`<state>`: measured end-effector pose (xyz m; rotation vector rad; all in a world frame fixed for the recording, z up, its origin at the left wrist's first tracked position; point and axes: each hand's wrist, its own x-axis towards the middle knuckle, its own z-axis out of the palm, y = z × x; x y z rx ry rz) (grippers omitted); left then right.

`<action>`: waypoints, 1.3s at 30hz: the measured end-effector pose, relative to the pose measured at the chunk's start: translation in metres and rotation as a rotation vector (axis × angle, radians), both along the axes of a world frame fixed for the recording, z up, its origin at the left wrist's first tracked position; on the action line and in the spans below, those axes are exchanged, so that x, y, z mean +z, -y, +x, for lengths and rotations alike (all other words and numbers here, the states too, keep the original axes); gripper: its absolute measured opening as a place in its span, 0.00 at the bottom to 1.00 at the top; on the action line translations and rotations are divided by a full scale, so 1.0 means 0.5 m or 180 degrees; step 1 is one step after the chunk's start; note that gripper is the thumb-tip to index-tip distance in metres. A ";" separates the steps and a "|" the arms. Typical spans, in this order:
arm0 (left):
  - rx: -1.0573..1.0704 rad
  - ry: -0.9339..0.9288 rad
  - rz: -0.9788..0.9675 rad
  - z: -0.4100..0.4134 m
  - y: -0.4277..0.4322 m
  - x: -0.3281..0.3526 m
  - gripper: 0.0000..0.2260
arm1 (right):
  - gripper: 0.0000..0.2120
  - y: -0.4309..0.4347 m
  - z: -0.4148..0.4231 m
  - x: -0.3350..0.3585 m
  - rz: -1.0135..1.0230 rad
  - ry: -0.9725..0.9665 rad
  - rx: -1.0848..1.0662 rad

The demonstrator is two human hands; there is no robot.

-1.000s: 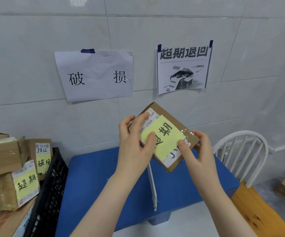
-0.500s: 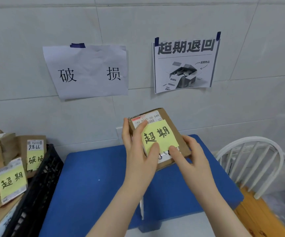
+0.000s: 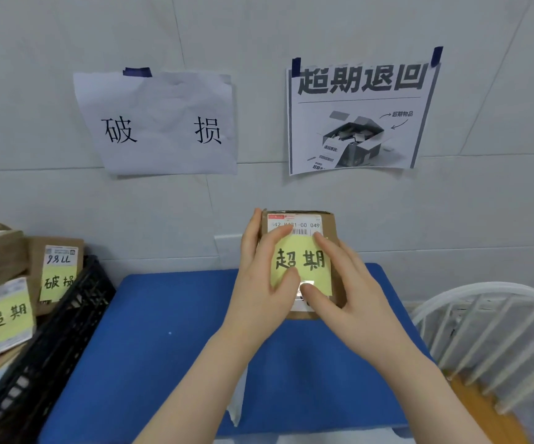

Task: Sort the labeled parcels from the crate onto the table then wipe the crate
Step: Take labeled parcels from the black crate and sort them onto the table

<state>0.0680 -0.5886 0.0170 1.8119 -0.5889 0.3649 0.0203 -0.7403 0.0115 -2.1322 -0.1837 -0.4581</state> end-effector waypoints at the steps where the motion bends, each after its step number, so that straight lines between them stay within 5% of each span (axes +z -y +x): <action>1: 0.0072 -0.0003 0.0056 0.004 0.006 -0.007 0.23 | 0.31 0.007 0.005 -0.007 0.0029 -0.0032 0.0029; 8: 0.0580 -0.0228 0.0226 0.053 0.051 -0.054 0.18 | 0.25 0.047 0.057 -0.053 0.0057 -0.0334 0.0100; 17: 0.0105 -0.0692 0.0495 0.134 0.083 -0.095 0.22 | 0.20 0.134 0.153 -0.070 -0.0139 -0.0751 0.0224; 39: 0.0349 -0.1622 0.0903 0.219 0.110 -0.392 0.22 | 0.24 0.114 0.254 -0.362 -0.0585 -0.1622 0.0370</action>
